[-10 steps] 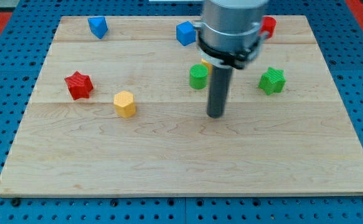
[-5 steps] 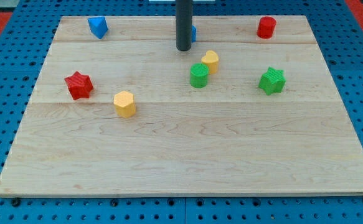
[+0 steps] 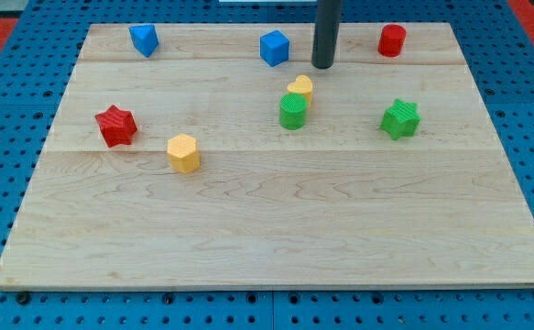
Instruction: Move the yellow heart along with green circle towards the bottom center
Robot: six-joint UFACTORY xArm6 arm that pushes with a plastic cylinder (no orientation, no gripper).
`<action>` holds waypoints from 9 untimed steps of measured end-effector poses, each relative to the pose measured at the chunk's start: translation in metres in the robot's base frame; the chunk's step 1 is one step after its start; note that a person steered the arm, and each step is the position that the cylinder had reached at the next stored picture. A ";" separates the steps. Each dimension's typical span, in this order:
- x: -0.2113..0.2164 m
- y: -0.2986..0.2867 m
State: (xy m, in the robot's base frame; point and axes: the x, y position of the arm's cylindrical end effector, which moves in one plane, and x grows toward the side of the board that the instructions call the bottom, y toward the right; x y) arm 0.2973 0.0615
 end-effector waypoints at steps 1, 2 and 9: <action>0.048 -0.027; 0.091 -0.027; 0.200 -0.012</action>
